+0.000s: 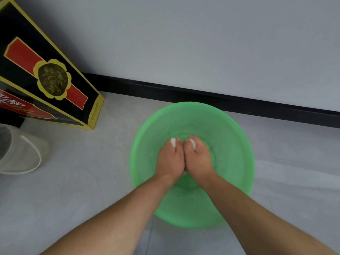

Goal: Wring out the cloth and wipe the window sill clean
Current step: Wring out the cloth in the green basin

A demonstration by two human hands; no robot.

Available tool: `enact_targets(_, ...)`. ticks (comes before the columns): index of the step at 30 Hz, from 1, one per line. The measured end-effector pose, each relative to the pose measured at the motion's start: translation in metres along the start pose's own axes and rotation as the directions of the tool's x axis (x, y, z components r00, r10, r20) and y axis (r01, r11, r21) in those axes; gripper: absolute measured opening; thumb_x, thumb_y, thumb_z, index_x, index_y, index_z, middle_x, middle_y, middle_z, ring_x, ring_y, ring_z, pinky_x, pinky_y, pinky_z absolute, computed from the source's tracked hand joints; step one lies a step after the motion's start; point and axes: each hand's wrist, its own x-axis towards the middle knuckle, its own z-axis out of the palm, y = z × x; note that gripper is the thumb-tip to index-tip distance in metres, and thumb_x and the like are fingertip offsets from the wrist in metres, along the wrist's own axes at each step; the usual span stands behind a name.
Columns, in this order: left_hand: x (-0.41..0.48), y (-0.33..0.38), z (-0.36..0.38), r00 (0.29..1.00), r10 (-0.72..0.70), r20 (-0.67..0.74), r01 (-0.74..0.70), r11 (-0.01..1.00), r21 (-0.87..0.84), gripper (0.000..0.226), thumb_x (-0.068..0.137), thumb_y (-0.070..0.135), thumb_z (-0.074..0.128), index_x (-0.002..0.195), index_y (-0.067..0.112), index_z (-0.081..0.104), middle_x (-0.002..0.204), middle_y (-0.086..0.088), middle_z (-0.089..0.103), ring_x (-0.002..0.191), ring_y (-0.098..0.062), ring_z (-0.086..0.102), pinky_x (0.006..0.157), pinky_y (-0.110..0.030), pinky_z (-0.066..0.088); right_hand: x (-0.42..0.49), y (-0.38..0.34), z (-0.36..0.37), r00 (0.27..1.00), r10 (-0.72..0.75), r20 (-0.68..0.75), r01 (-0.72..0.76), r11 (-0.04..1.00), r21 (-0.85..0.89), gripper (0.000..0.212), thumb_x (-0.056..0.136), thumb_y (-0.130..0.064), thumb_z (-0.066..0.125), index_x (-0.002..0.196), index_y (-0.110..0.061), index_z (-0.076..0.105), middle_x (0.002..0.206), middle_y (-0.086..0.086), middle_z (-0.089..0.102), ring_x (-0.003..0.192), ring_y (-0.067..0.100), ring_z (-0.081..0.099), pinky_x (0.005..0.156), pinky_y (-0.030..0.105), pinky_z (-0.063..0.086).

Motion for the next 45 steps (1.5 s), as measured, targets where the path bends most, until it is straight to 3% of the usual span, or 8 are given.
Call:
enact_targets(4, 0.005, 0.007, -0.003, 0.997, -0.039, 0.061, 0.038, 0.999, 0.023, 0.036, 0.099, 0.04, 0.034, 0.081, 0.013, 0.05, 0.075, -0.001, 0.058, 0.08, -0.027, 0.063, 0.065, -0.031, 0.037, 0.002, 0.002, -0.002, 0.999, 0.033, 0.028, -0.035, 0.998, 0.051, 0.025, 0.1, -0.02, 0.048, 0.077, -0.011, 0.046, 0.066, 0.004, 0.051, 0.062, 0.019, 0.05, 0.058, 0.043, 0.05)
enact_targets(7, 0.008, 0.015, -0.011, 0.984, -0.138, 0.113, 0.151, 0.982, -0.114, 0.035, 0.098, 0.049, 0.038, 0.102, 0.017, 0.051, 0.092, -0.004, 0.065, 0.09, -0.029, 0.067, 0.071, -0.036, 0.051, 0.001, -0.008, -0.012, 0.993, 0.036, 0.11, -0.049, 0.992, 0.119, 0.012, 0.1, -0.024, 0.055, 0.099, -0.014, 0.06, 0.082, 0.002, 0.064, 0.073, 0.018, 0.062, 0.06, 0.032, 0.053)
enact_targets(11, 0.005, 0.026, -0.024, 0.973, -0.058, 0.224, 0.135, 0.929, -0.344, 0.042, 0.091, 0.058, 0.05, 0.125, 0.035, 0.048, 0.113, -0.001, 0.067, 0.097, -0.021, 0.07, 0.074, -0.039, 0.057, 0.006, -0.015, -0.023, 0.992, 0.087, 0.086, -0.107, 0.96, 0.258, 0.036, 0.101, -0.026, 0.055, 0.136, -0.034, 0.054, 0.11, 0.0, 0.066, 0.087, 0.014, 0.068, 0.061, 0.025, 0.055)
enact_targets(15, -0.008, 0.032, -0.016, 0.988, 0.151, -0.035, -0.153, 0.986, -0.07, 0.032, 0.095, 0.054, 0.043, 0.097, 0.023, 0.05, 0.087, 0.001, 0.066, 0.079, -0.02, 0.064, 0.072, -0.045, 0.054, 0.003, -0.022, -0.013, 0.998, -0.042, -0.044, 0.047, 0.991, 0.125, 0.016, 0.103, -0.028, 0.049, 0.1, -0.023, 0.064, 0.085, -0.006, 0.065, 0.076, 0.009, 0.061, 0.067, 0.026, 0.052)
enact_targets(23, -0.012, 0.031, -0.011, 0.996, 0.025, -0.085, -0.028, 0.999, -0.036, 0.043, 0.102, 0.05, 0.038, 0.09, 0.018, 0.064, 0.085, 0.002, 0.069, 0.082, -0.019, 0.065, 0.078, -0.041, 0.054, -0.004, -0.02, -0.006, 0.996, -0.059, -0.064, 0.065, 0.993, 0.096, 0.035, 0.102, -0.03, 0.05, 0.07, -0.016, 0.055, 0.063, -0.005, 0.057, 0.058, 0.01, 0.051, 0.057, 0.031, 0.045)
enact_targets(37, -0.009, 0.021, -0.015, 0.992, 0.11, -0.054, -0.107, 0.992, 0.06, 0.045, 0.105, 0.039, 0.032, 0.082, 0.012, 0.061, 0.076, 0.002, 0.064, 0.073, -0.014, 0.06, 0.066, -0.034, 0.043, -0.004, -0.02, 0.0, 0.999, -0.039, -0.024, 0.041, 0.995, 0.096, 0.036, 0.099, -0.012, 0.045, 0.065, -0.017, 0.035, 0.058, -0.004, 0.037, 0.05, 0.007, 0.033, 0.047, 0.026, 0.032)
enact_targets(41, -0.009, 0.022, -0.019, 0.992, 0.12, -0.045, -0.116, 0.991, 0.069, 0.041, 0.105, 0.034, 0.033, 0.074, 0.014, 0.051, 0.069, 0.004, 0.056, 0.067, -0.016, 0.056, 0.062, -0.032, 0.035, -0.002, -0.016, 0.004, 1.0, -0.021, 0.0, 0.021, 0.992, 0.125, 0.034, 0.1, -0.015, 0.044, 0.067, -0.018, 0.036, 0.062, -0.001, 0.039, 0.058, 0.015, 0.038, 0.053, 0.032, 0.034)
enact_targets(45, -0.002, 0.027, -0.026, 1.0, 0.022, -0.021, -0.022, 0.999, -0.025, 0.036, 0.102, 0.045, 0.039, 0.09, 0.015, 0.055, 0.081, 0.002, 0.063, 0.079, -0.02, 0.063, 0.069, -0.036, 0.048, -0.001, -0.023, -0.001, 0.997, -0.007, 0.074, -0.007, 0.982, 0.187, 0.021, 0.101, -0.023, 0.049, 0.082, -0.017, 0.052, 0.072, -0.003, 0.055, 0.063, 0.01, 0.053, 0.059, 0.029, 0.046)
